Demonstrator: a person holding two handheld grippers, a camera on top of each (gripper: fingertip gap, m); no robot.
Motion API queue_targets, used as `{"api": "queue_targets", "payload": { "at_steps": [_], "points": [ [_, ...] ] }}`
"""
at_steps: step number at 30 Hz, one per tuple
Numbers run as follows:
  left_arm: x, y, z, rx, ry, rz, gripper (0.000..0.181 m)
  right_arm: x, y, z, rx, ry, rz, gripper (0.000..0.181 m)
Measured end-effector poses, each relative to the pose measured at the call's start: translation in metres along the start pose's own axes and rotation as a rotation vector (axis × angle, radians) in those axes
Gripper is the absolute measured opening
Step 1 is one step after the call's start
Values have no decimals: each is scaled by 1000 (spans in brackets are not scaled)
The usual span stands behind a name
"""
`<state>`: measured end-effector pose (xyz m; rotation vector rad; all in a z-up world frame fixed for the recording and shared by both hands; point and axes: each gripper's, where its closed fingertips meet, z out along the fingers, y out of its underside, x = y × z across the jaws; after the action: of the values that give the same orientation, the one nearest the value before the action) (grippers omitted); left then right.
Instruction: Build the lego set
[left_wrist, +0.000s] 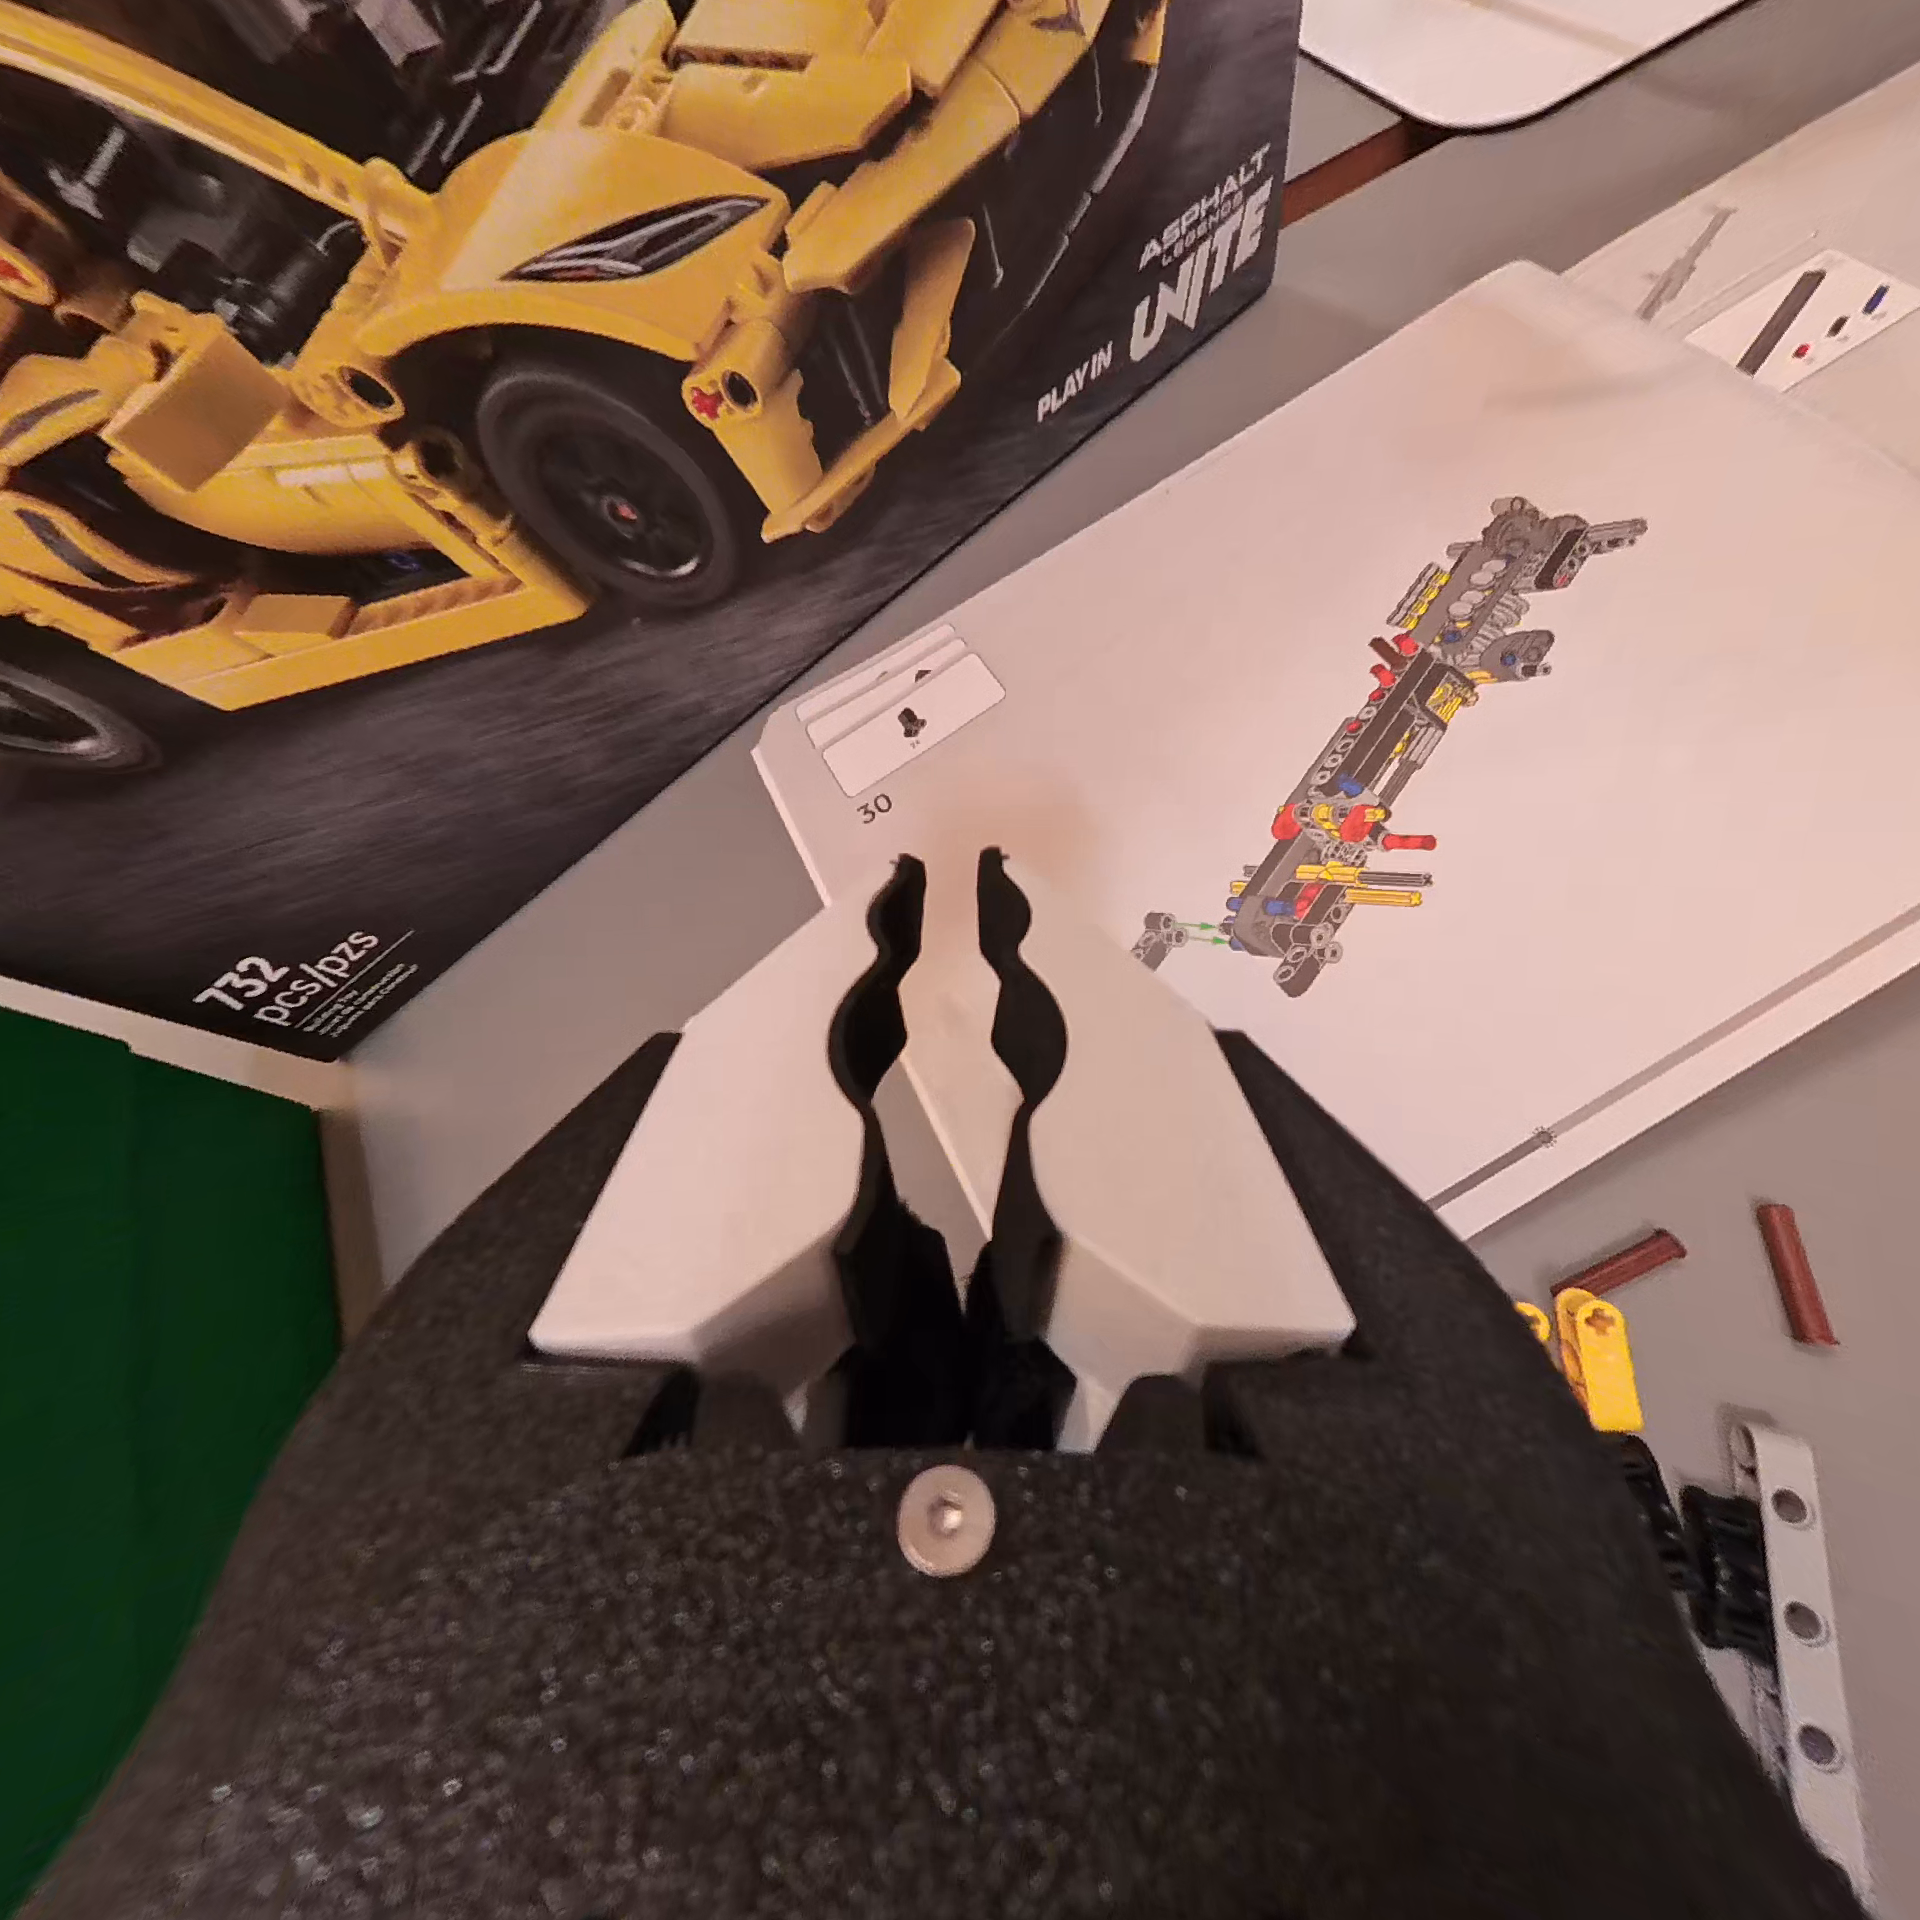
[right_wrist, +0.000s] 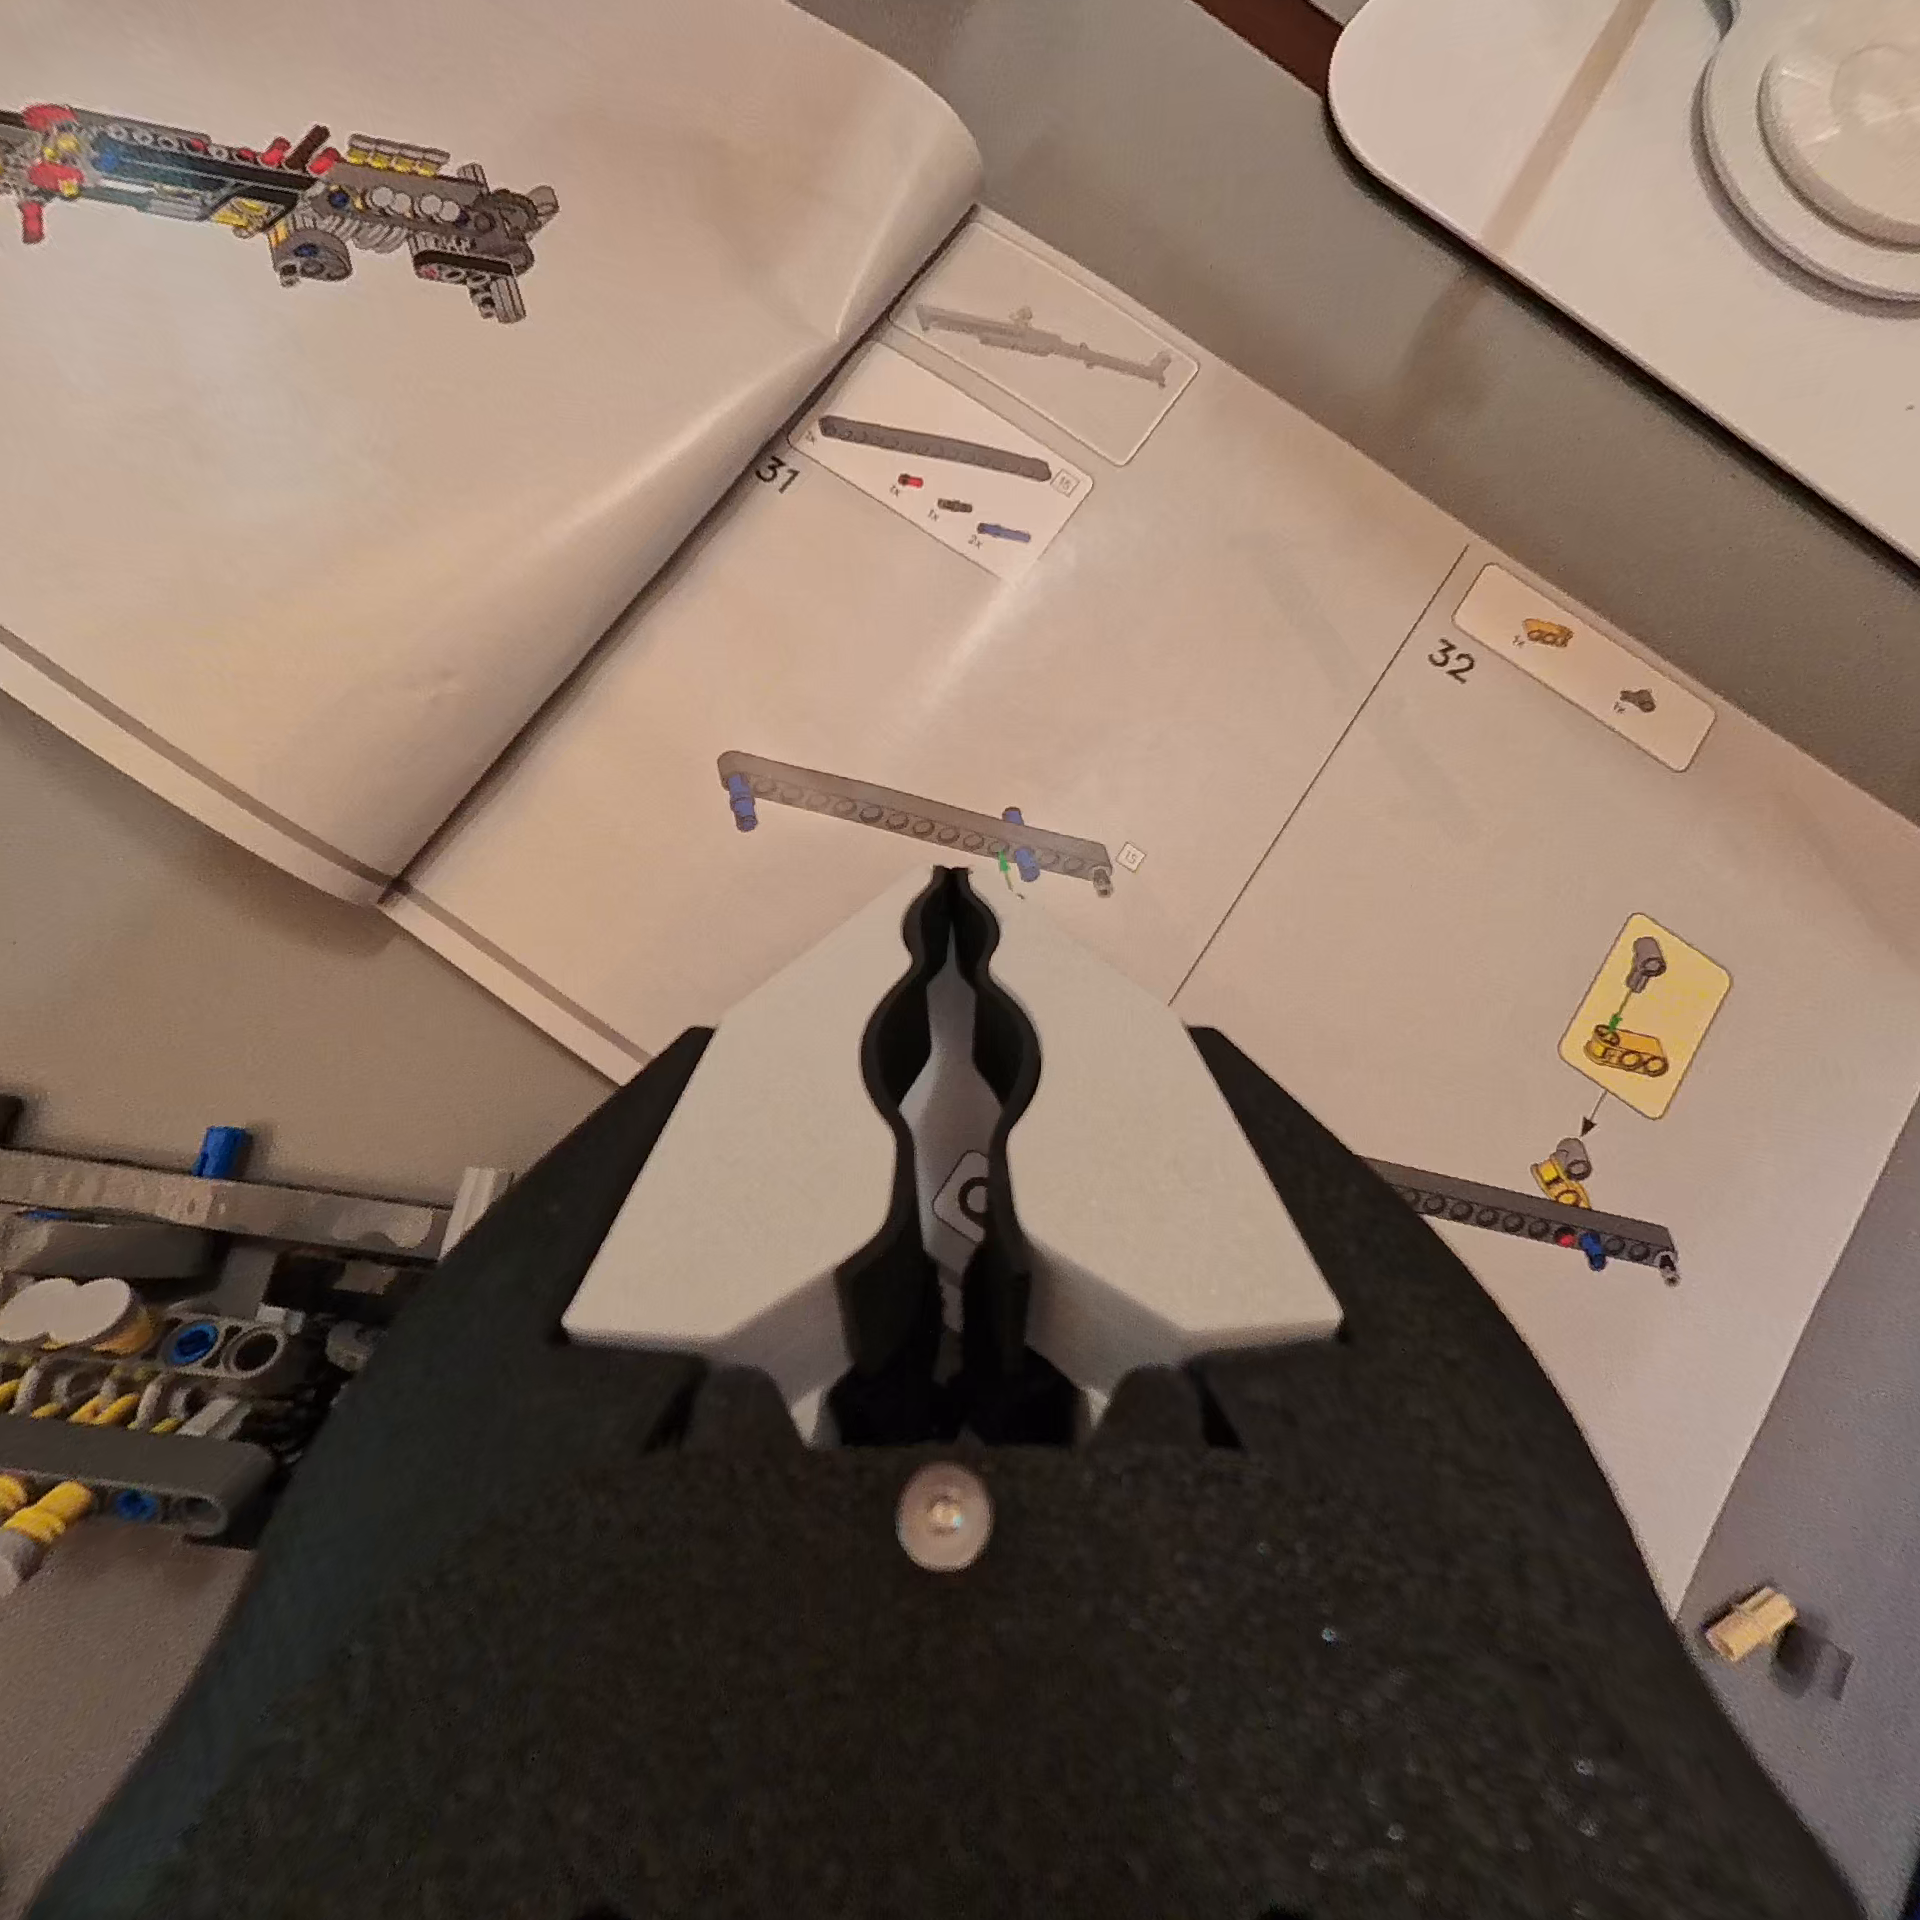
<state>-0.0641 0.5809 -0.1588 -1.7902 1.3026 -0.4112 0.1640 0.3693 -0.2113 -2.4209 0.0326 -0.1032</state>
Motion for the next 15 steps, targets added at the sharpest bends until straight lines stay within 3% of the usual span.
{"api": "queue_targets", "payload": {
  "at_steps": [4, 5, 7, 9, 11, 15],
  "points": [
    [0, -9, -4, 35, -22, 24, 9, 0, 1, -2, 10, 10, -28, 0],
    [3, -12, -5, 47, -17, 30, 9, 2, 4, -5, -18, 26, -58, 3],
    [13, -18, -7, 69, 11, 43, 9, 7, -1, -19, -23, 92, -107, 30],
    [26, -25, -11, 90, 44, 60, 9, -1, -16, -44, 87, 86, -119, 29],
    [48, -28, -18, 116, 108, 75, 11, -25, -18, -70, 152, -15, -110, 27],
    [91, -16, -48, 113, 243, 151, 13, -97, 21, -115, 155, -339, -65, 32]
  ]
}}
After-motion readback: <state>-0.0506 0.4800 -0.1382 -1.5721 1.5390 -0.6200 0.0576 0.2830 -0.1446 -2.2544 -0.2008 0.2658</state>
